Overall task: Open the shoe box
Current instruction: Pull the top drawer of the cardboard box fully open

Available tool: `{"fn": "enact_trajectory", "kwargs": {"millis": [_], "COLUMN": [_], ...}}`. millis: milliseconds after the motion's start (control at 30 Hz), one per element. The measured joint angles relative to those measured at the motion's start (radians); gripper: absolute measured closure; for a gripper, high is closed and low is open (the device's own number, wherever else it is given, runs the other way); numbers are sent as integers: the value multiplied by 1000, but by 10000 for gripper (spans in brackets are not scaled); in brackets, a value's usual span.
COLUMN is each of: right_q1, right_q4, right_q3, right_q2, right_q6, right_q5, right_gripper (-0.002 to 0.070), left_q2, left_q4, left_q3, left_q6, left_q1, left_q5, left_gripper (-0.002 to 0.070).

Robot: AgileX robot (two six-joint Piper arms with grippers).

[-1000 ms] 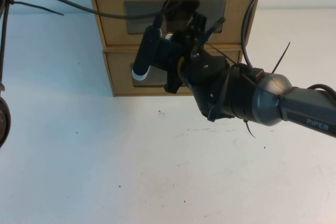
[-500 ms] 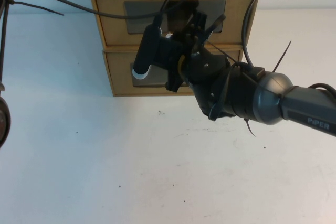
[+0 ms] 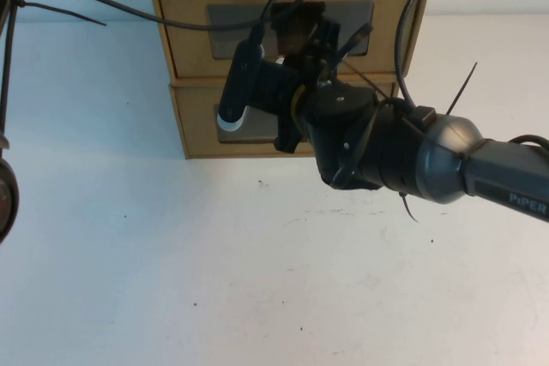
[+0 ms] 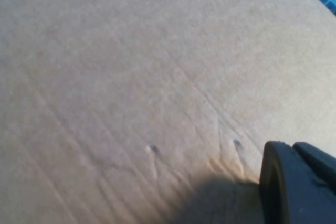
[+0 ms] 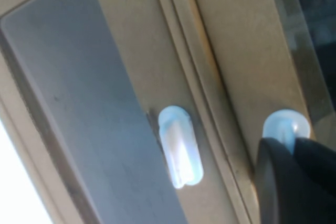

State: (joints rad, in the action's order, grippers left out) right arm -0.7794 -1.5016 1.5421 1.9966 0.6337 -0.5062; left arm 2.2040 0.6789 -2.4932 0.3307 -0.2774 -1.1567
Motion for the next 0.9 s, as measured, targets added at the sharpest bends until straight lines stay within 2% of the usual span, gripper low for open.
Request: {"fn": "enact_trajectory", "kwargs": {"millis": [167,467,900], "right_q1": [-8,-49,-94], "right_q4": [91,142,139], "right_q3": [-10,-109,-208], "right_q2": [-23,-100,-181], "right_q6": [-69,-83,-85], "right_q5": [-17,-58,-86], "right_gripper": [665,666,669], "left_q2": [0,-1,5], "left_q4": [14,27,41], "left_q3": [0,0,-2], "left_q6": [-12,-26,-28], "left_q1": [0,-6,-8], "left_q5": [-17,-50,-55], "left_gripper": [680,680,680]}}
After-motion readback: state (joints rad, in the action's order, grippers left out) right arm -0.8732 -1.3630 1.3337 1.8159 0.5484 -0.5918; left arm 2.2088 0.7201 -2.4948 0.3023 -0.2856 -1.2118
